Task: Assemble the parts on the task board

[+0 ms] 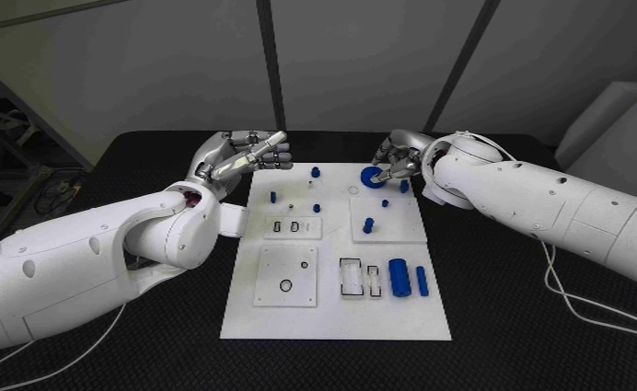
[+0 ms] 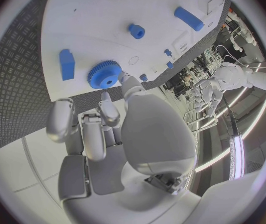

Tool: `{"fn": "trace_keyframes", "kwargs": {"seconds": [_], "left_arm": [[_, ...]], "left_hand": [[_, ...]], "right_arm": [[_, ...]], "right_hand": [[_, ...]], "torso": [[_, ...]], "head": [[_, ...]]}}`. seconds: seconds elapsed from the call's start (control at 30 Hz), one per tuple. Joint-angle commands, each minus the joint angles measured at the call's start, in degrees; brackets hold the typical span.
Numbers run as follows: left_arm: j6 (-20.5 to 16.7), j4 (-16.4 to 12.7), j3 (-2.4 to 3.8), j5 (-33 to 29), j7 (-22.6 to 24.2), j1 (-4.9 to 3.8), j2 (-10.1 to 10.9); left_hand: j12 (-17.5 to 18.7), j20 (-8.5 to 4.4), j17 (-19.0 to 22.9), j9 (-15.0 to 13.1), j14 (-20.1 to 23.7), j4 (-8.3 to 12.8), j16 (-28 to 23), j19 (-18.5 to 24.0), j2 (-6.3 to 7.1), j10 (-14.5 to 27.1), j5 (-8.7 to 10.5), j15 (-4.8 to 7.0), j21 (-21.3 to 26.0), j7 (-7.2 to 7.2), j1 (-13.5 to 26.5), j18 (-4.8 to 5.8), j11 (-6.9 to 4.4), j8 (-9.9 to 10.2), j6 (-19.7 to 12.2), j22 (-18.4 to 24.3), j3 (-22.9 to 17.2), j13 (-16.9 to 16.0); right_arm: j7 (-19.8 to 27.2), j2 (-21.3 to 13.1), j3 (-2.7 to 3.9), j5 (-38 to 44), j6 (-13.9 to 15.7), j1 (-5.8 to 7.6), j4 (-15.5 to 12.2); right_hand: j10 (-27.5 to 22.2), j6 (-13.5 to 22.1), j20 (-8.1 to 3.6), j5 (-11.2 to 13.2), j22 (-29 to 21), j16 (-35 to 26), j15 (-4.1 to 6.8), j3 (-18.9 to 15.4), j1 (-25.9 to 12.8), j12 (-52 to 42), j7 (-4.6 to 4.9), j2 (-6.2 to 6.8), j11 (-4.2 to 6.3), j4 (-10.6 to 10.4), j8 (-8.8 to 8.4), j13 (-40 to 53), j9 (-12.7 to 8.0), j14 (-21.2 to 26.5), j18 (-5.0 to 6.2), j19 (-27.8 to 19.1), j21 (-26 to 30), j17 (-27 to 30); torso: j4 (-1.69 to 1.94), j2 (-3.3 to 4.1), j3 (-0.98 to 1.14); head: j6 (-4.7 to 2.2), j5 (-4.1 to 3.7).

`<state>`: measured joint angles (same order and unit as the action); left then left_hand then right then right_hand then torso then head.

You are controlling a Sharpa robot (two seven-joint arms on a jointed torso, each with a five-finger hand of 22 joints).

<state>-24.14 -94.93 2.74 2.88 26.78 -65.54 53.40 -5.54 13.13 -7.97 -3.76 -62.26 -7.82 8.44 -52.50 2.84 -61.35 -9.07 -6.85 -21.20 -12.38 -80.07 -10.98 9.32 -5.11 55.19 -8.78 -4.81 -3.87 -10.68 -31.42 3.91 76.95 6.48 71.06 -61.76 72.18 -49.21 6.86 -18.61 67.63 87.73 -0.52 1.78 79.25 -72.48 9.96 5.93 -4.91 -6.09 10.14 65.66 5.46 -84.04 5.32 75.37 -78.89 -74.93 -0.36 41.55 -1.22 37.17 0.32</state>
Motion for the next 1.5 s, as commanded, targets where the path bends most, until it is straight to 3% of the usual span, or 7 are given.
{"fn": "trace_keyframes", "kwargs": {"seconds": [0.03, 0.73, 0.9, 1.17, 1.5], "left_arm": [[0.7, 0.0, 0.05, 0.5, 0.1, -0.08, -0.1], [0.7, 0.1, 0.05, 0.5, -0.1, -0.08, -0.1], [0.7, 0.1, 0.05, 0.6, -0.1, -0.08, -0.1], [0.7, 0.1, 0.05, 0.6, -0.1, -0.08, -0.1], [0.7, 0.1, 0.05, 0.6, -0.1, -0.08, 0.1]], "left_hand": [[-0.2, -0.10, -0.1, 0.0, -0.4, 0.4, -0.4, 0.5, -0.47, -0.2, 0.17, 0.02, 0.3, 0.06, 0.0, 0.55, -0.03, 0.4, 0.3, 0.1, 0.0, 0.0], [0.0, -0.10, -0.1, 0.0, -0.5, 0.4, -0.4, 0.5, -0.52, -0.1, 0.16, 0.01, 0.3, 0.01, 0.0, 0.54, 0.00, 0.5, 0.3, 0.1, 0.0, 0.1], [0.0, -0.10, -0.1, 0.0, -0.5, 0.4, -0.4, 0.5, -0.52, -0.1, 0.16, 0.01, 0.3, 0.01, 0.0, 0.54, 0.00, 0.5, 0.3, 0.1, 0.0, 0.1], [0.0, -0.10, -0.1, 0.0, -0.5, 0.4, -0.4, 0.5, -0.52, -0.1, 0.16, 0.01, 0.3, 0.01, 0.0, 0.54, 0.00, 0.5, 0.3, 0.1, 0.0, 0.1], [0.1, -0.10, -0.1, 0.0, -0.5, 0.5, -0.5, 0.5, -0.58, -0.1, 0.16, 0.00, 0.3, -0.02, -0.1, 0.54, 0.03, 0.6, 0.2, 0.1, 0.0, 0.1]], "right_arm": [[-0.4, 0.2, 0.03, 0.7, -2.4, 0.13, 0.3], [-0.9, 1.9, 0.00, 3.0, -4.0, 0.12, 2.3], [-0.7, 2.0, -0.01, 3.4, -3.4, 0.11, 2.3], [0.6, 1.4, -0.01, 4.4, 0.8, 0.09, 0.8], [0.9, -0.1, 0.01, 9.9, 8.8, 0.08, -6.0]], "right_hand": [[0.4, 0.3, 0.15, -0.1, 0.1, 0.4, -0.27, 0.0, 0.7, -0.4, 0.00, 0.00, -0.11, -0.3, 0.30, 0.2, 0.1, -4.8, -0.72, 0.3, -0.3, -9.6], [1.6, 0.1, 0.21, -0.2, 1.1, 0.7, -0.30, 0.7, 2.3, -2.2, 0.00, -1.14, -0.11, 0.2, 1.25, 2.6, 0.3, -5.0, -0.89, 0.8, -0.8, -10.6], [2.9, -2.2, 0.09, 1.7, 1.8, 0.9, -0.08, 1.8, 2.9, -3.7, -0.40, -2.48, 0.23, 0.4, 2.77, 4.5, 0.7, -5.1, -1.00, 1.2, -1.3, -11.0], [5.4, -7.3, -0.83, 2.0, 3.1, 1.1, 1.08, 4.6, 3.9, -6.1, -2.11, -4.22, 1.69, 0.8, 4.77, 7.7, 1.5, -5.2, -1.23, 2.0, -2.0, -11.5], [6.3, -7.4, -1.26, 1.1, 4.5, 1.4, 1.37, 5.8, 3.8, -6.9, -2.19, -3.52, 1.87, 1.2, 4.15, 8.9, 1.3, -5.4, -1.52, 2.9, -2.7, -12.5]], "torso": [[-0.08, 0.00, 0.02], [-0.02, 0.02, 0.09], [0.01, 0.01, 0.10], [-0.01, -0.01, 0.15], [-0.11, -0.02, 0.15]], "head": [[0.10, -0.06], [0.33, 0.03], [0.33, 0.02], [0.29, 0.14], [0.09, 0.35]]}}
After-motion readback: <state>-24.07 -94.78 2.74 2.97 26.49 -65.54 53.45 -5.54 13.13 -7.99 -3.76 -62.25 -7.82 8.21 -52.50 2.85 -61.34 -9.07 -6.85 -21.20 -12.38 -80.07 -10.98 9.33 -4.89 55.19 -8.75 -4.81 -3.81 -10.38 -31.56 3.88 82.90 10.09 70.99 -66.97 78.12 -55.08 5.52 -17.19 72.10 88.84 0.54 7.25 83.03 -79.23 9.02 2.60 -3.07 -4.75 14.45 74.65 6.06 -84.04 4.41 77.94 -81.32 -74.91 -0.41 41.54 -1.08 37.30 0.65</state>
